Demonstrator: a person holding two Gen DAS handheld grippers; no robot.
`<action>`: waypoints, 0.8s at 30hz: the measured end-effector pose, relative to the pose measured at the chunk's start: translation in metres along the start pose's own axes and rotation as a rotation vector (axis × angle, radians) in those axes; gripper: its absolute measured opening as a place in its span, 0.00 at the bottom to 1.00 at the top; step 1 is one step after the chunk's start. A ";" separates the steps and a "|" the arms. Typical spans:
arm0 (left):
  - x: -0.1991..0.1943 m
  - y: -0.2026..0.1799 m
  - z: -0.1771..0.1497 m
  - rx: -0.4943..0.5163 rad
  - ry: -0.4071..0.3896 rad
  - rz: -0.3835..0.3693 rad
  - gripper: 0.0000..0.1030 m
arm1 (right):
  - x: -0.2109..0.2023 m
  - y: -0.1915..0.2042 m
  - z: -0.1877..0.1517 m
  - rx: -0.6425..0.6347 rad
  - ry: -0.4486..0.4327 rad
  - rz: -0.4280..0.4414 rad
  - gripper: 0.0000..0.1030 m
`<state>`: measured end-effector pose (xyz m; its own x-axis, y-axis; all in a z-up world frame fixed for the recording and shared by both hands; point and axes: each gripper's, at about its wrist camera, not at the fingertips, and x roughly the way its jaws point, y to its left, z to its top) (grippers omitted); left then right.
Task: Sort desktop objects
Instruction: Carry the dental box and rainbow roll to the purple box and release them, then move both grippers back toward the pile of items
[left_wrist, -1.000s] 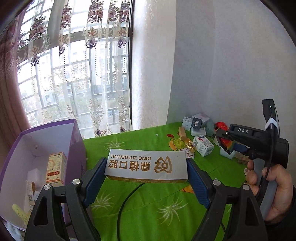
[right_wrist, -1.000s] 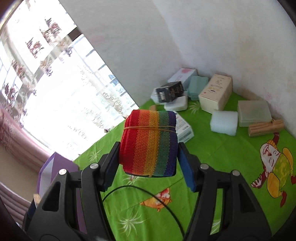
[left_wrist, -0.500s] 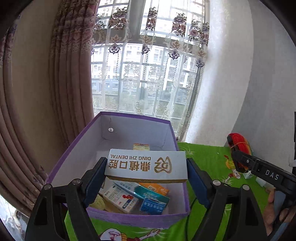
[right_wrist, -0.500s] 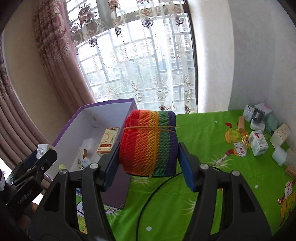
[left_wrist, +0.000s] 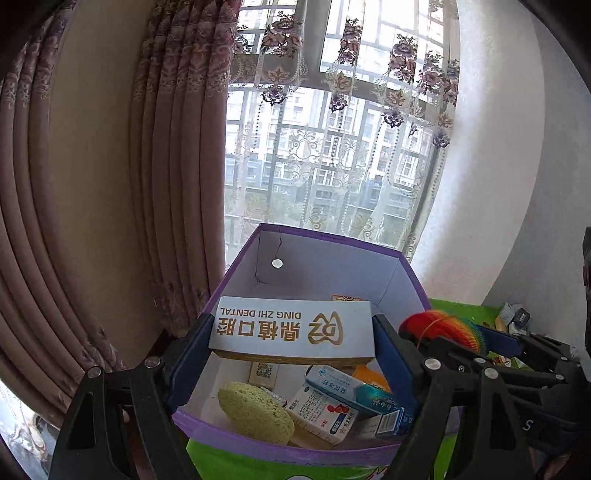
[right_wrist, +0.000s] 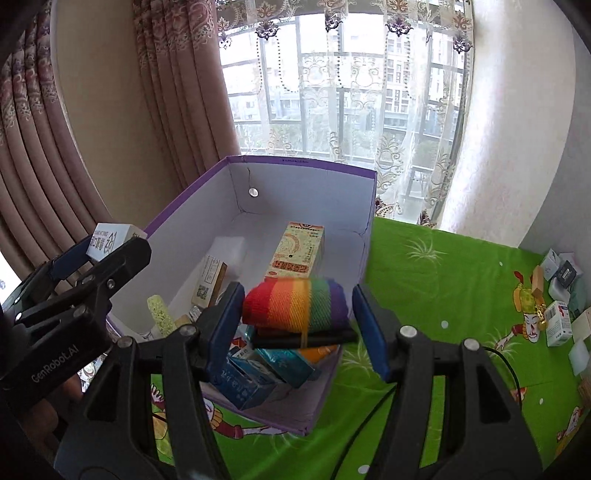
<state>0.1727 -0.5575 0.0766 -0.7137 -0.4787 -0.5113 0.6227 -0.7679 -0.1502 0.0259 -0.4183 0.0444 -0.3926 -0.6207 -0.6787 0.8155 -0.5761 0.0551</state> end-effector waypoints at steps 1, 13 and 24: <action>0.002 0.000 0.001 0.002 0.000 -0.004 0.81 | 0.000 0.000 0.000 0.000 -0.002 0.001 0.66; 0.029 -0.004 0.006 -0.038 0.047 -0.084 0.89 | -0.021 -0.038 0.006 0.126 -0.077 -0.007 0.85; 0.013 -0.039 0.004 0.017 0.031 -0.086 0.92 | -0.047 -0.103 -0.018 0.231 -0.116 -0.054 0.85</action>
<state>0.1377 -0.5350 0.0794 -0.7540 -0.3976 -0.5228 0.5538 -0.8128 -0.1806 -0.0326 -0.3202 0.0576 -0.4898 -0.6347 -0.5977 0.6786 -0.7080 0.1957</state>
